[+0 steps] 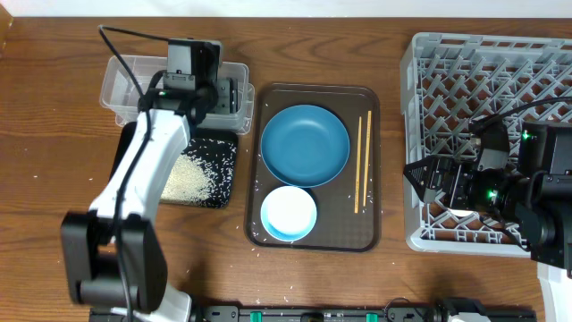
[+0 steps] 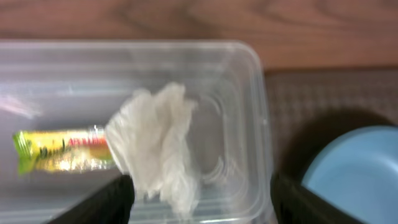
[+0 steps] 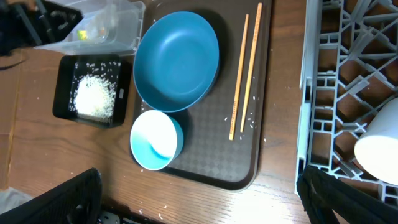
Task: Sort waste into correct bins and load items into the dishwasher rack
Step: 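Drop the white tissue into the clear plastic bin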
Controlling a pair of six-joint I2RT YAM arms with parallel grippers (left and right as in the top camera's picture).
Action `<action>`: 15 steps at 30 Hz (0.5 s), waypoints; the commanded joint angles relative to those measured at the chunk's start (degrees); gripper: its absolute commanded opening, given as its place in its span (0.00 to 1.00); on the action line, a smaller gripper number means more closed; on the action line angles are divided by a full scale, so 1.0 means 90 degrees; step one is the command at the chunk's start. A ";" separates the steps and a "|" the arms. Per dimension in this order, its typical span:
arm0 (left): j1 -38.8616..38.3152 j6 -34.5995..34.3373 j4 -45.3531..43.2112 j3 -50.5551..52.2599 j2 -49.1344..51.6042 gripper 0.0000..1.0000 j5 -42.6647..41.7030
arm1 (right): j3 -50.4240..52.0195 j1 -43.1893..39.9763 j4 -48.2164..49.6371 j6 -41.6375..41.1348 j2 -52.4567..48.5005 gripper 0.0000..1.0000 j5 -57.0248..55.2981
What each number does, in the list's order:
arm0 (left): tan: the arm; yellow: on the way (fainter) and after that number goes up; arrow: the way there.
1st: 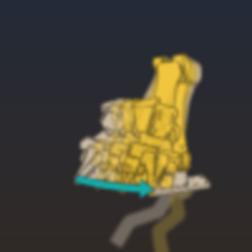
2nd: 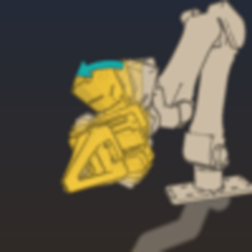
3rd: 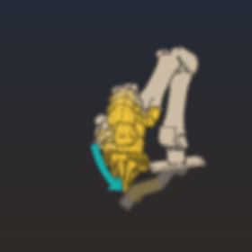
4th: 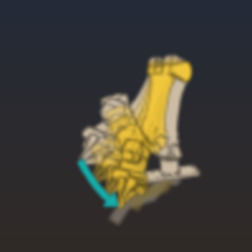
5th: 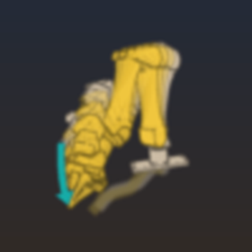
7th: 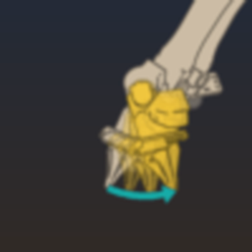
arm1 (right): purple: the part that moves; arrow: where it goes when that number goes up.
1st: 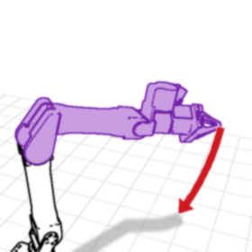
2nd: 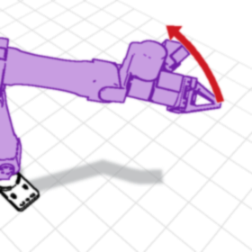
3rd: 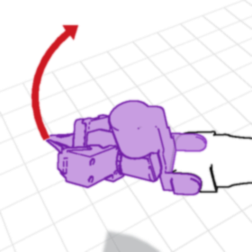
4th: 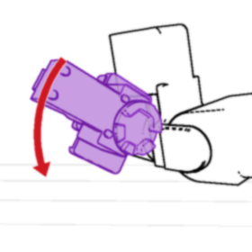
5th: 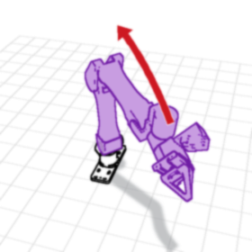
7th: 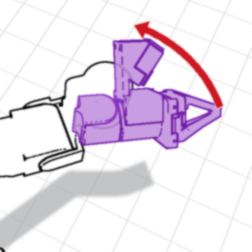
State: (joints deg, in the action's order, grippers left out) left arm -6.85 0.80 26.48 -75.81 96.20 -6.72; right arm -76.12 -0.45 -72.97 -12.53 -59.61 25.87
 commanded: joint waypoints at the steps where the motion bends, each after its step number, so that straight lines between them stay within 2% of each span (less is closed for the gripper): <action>1: -0.0114 -0.0124 0.0512 -0.0240 -0.0920 0.72 -0.0087 | -0.0019 0.0058 0.0012 0.0044 -0.0017 0.99 -0.0022; 8: -0.0466 -0.0267 0.1999 -0.0240 -0.2317 0.72 -0.0087 | -0.0019 0.0058 0.0012 0.0046 -0.0034 0.99 -0.0049; 14: -0.0765 -0.0342 0.2917 -0.0240 -0.2722 0.73 -0.0087 | -0.0019 0.0058 0.0012 0.0044 -0.0039 0.99 -0.0068; 15: -0.0780 -0.0342 0.3036 -0.0240 -0.2732 0.76 -0.0090 | -0.0019 0.0058 0.0010 0.0044 -0.0039 0.99 -0.0068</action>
State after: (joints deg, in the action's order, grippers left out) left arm -13.32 -1.52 52.36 -77.19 71.46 -7.35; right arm -76.12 -0.45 -72.84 -12.53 -59.61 25.63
